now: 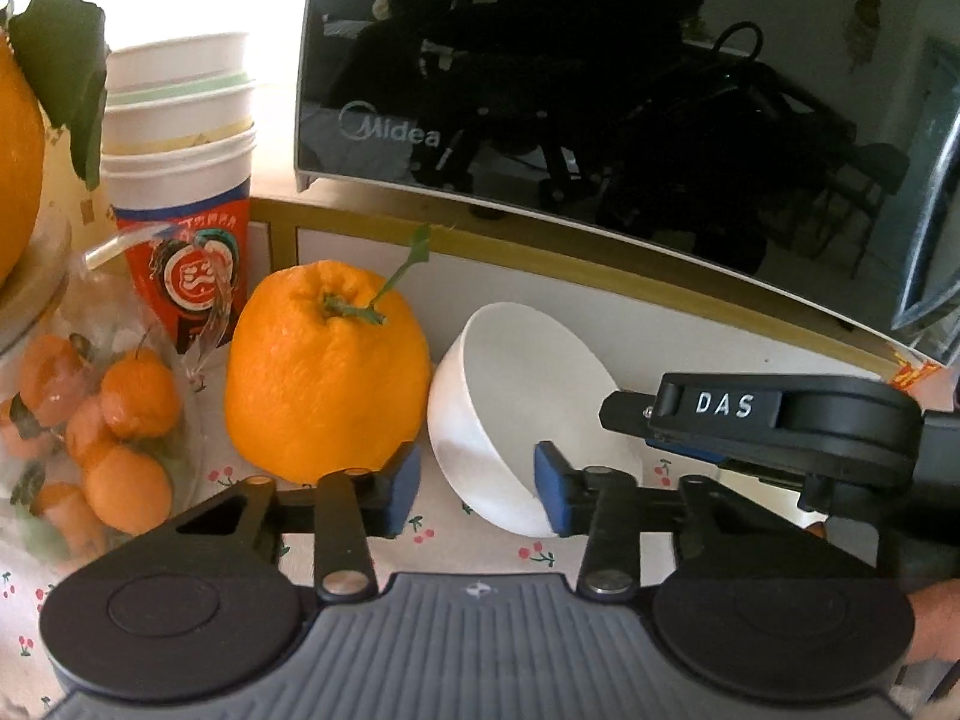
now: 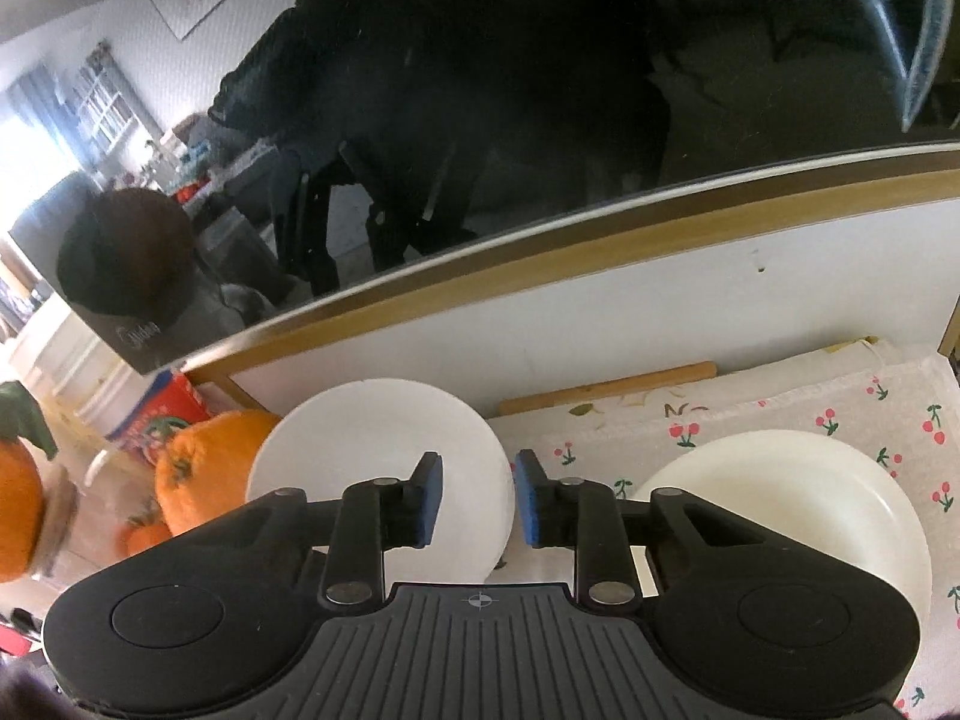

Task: Organize plates and bowls
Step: 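Move both grippers to the white bowl beside the orange and close on its rim, then lift the white bowl with both grippers and carry it toward the plate stack, then lower the white bowl onto the cloth beside the plates and open both grippers, then move both grippers to the cream bowl and close on its rim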

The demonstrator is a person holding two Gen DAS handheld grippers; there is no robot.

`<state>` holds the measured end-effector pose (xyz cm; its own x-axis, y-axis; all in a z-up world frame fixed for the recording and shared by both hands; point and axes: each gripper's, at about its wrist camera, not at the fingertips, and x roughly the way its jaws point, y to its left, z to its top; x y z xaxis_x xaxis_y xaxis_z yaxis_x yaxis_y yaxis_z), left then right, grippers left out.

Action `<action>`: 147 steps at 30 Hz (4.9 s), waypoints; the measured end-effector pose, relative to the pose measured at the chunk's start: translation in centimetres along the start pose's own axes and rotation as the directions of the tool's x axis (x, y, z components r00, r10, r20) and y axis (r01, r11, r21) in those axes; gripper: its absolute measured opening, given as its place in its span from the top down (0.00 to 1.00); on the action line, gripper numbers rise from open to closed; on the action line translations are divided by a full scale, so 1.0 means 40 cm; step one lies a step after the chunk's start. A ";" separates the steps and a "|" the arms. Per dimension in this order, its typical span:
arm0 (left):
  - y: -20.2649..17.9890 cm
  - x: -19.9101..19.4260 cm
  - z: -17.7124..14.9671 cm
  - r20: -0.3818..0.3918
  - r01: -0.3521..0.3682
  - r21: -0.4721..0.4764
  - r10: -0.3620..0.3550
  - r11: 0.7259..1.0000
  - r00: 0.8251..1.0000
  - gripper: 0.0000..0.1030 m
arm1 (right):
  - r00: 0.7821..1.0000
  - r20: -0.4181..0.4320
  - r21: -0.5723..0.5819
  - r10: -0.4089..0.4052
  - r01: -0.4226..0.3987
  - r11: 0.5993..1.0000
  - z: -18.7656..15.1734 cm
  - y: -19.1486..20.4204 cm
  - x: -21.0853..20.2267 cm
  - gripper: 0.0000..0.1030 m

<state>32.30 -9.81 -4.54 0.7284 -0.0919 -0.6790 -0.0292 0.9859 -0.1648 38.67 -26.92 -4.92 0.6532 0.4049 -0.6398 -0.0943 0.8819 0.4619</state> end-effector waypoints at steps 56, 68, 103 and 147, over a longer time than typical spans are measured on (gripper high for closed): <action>0.079 -0.439 -0.202 -0.165 0.276 -0.033 -0.278 0.961 0.946 0.88 | 0.974 -0.151 -0.168 -0.167 0.142 0.976 -0.285 0.184 -0.520 0.89; -0.033 -0.435 -0.362 -0.284 0.403 0.010 -0.384 0.915 0.879 0.85 | 0.948 -0.141 -0.167 -0.286 0.262 0.950 -0.437 0.046 -0.617 0.89; -0.120 -0.414 -0.443 -0.409 0.479 0.156 -0.385 0.864 0.827 0.71 | 0.911 -0.269 -0.084 -0.311 0.299 0.950 -0.459 -0.118 -0.554 0.86; -0.154 -0.210 -0.241 -0.153 0.364 0.278 -0.333 0.889 0.930 0.31 | 0.984 0.107 0.338 -0.145 0.101 0.936 -0.390 -0.251 -0.548 0.36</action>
<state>19.74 -16.46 -4.72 0.5828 -0.4352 -0.6863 0.4297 0.8818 -0.1943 13.58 -40.90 -5.10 0.7369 0.2443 -0.6303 0.2316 0.7847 0.5750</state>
